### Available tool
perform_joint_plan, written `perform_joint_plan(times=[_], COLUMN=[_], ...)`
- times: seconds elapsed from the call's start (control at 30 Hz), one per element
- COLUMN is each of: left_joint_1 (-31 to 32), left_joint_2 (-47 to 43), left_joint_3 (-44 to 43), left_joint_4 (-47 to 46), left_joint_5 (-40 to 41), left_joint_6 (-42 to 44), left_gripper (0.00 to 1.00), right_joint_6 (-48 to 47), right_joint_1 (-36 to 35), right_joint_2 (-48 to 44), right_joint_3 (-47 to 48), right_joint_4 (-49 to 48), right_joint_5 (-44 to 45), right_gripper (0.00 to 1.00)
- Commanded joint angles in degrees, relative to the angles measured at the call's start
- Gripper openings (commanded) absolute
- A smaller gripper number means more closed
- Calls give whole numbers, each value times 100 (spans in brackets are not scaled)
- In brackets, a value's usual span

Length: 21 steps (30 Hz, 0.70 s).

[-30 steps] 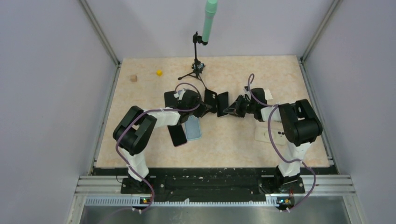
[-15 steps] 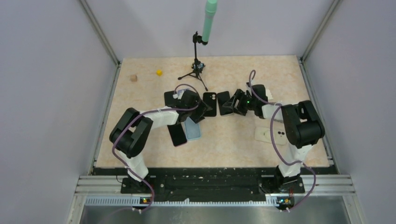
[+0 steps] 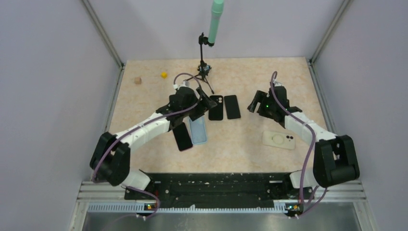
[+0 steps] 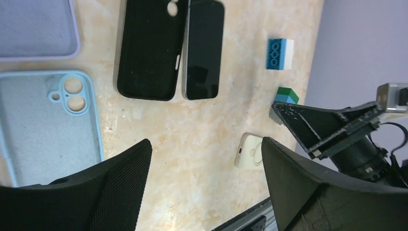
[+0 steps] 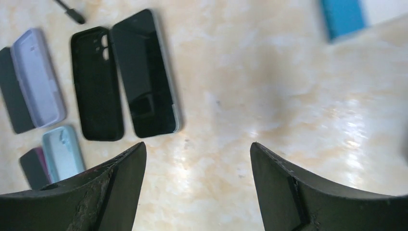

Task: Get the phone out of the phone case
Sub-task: Place the phone at the center of the board, then move the phone to the center of the board.

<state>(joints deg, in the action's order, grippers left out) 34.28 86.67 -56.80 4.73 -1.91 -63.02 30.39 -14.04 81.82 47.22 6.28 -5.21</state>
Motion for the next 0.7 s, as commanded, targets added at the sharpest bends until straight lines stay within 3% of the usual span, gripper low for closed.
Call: perform_joint_plan(times=[0.0, 0.27, 0.47, 0.57, 0.67], left_joint_1=[-6, -136, -321, -397, -476], left_joint_2=[-1082, -2542, -3025, -3156, -3200], left_joint_3=[233, 550, 632, 686, 713], left_joint_4=[313, 1103, 1261, 1271, 1259], left_joint_5=[540, 903, 913, 1026, 1036], left_joint_6=[1025, 1911, 2444, 2635, 2725], left_gripper=[85, 85, 86, 86, 86], right_joint_6=[-318, -149, -128, -80, -153], right_joint_1=[270, 1043, 1355, 1356, 1356], right_joint_2=[-584, -1187, -1095, -961, -773], right_joint_3=[-161, -808, -932, -924, -943], right_joint_4=[1187, 1259, 981, 917, 797], right_joint_5=[1472, 1463, 1019, 888, 561], right_gripper=[77, 83, 83, 78, 59])
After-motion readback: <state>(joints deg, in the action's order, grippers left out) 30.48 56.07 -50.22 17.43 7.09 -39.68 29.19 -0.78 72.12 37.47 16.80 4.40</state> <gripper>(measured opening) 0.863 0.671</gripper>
